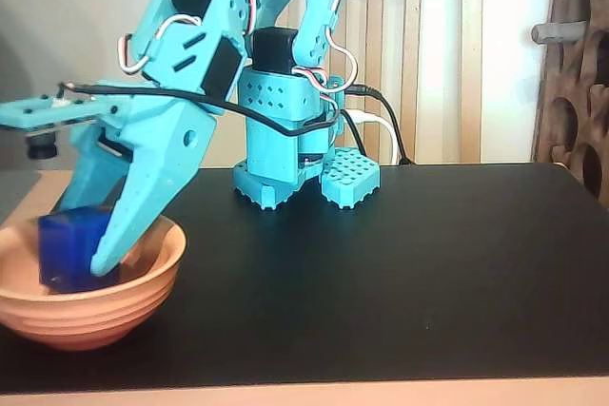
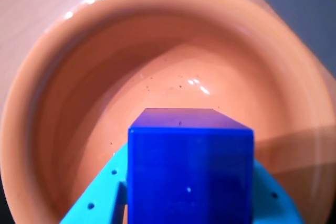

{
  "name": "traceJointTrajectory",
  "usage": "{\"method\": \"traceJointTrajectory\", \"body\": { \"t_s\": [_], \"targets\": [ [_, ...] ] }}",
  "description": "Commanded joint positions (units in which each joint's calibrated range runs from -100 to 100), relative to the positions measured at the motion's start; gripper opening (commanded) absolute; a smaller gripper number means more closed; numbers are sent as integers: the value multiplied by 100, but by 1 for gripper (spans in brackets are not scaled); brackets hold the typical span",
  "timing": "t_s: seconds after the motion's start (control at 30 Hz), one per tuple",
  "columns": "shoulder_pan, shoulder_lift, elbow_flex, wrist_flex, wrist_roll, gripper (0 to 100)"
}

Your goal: Place the blue cube in the orange bowl.

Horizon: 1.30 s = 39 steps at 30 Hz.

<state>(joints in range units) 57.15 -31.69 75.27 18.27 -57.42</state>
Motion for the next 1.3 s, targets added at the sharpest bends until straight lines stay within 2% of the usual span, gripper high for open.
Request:
{"method": "traceJointTrajectory", "body": {
  "t_s": [0.0,0.53,0.73,1.27],
  "targets": [
    [-78,106,-603,-329,36,15],
    [-58,131,-594,-286,36,16],
    [-88,114,-594,-320,-6,32],
    [-78,63,-594,-329,-17,34]
  ]
}}
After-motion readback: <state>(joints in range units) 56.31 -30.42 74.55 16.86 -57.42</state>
